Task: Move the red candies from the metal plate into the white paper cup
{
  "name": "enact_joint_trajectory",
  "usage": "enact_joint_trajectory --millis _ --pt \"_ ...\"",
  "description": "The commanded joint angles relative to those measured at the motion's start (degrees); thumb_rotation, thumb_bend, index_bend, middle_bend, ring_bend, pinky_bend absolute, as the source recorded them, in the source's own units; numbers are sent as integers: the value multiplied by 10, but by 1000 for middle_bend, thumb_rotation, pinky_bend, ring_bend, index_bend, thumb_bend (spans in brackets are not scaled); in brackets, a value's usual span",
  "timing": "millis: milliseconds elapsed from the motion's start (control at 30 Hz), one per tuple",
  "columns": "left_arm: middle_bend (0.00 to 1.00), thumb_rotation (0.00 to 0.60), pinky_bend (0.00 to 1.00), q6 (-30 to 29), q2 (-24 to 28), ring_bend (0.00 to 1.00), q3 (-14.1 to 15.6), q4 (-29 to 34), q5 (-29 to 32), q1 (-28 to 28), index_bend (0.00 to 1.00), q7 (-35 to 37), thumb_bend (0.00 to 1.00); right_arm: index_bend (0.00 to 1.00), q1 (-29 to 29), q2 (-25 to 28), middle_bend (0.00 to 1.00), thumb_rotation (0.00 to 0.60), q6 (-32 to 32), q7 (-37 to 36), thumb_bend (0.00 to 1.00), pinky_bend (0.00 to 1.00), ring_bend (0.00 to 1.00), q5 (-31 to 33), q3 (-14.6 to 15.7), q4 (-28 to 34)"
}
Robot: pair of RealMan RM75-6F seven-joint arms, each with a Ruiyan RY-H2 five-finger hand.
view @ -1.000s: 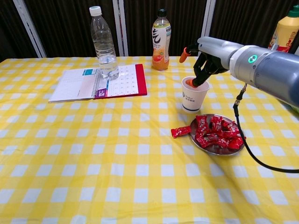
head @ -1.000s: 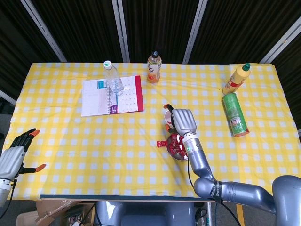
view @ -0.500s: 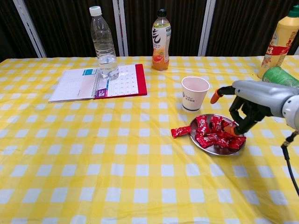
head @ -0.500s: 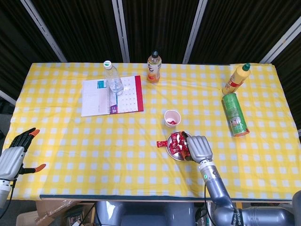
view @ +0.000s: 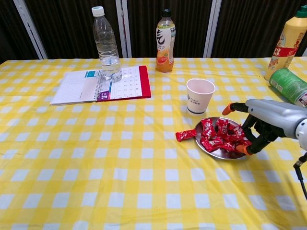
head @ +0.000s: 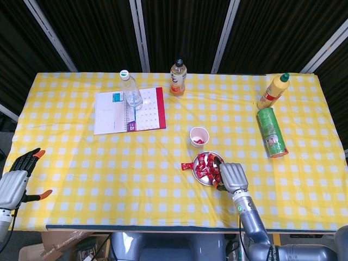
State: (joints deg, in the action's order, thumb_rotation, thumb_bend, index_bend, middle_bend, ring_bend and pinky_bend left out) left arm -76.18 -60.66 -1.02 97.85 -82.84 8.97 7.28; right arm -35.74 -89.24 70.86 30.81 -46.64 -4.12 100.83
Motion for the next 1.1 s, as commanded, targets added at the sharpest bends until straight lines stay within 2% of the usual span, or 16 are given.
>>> enact_joint_trajectory --millis 33,567,633,767,867,967,1100 --pt "0 600 0 1 0 0 0 -1 0 0 0 0 36 147 -1 -4 756 600 -8 -3 361 1000 895 2 -5 -10" --pt "0 600 0 10 2 0 0 1 8 3 0 -1 36 155 -13 -37 756 600 -70 -6 360 1000 895 44 -30 -94" --pt "0 600 0 12 2 0 0 1 9 4 0 0 36 218 -15 -42 756 600 -76 -7 359 1000 895 48 -33 -103" --pt "0 600 0 14 3 0 -1 2 10 5 0 0 36 438 -15 -51 756 600 -86 -11 359 1000 895 50 -35 -123" --pt "0 600 0 15 3 0 0 2 10 5 0 2 37 564 -14 -57 756 600 -92 -18 360 1000 895 46 -35 -134" --pt "0 600 0 16 4 0 0 3 10 5 0 2 37 644 -12 -63 756 600 -96 -26 390 1000 895 40 -36 -144" --pt "0 600 0 16 4 0 -1 5 11 6 0 1 38 664 -11 -69 756 600 -95 -40 452 1000 896 26 -44 -152"
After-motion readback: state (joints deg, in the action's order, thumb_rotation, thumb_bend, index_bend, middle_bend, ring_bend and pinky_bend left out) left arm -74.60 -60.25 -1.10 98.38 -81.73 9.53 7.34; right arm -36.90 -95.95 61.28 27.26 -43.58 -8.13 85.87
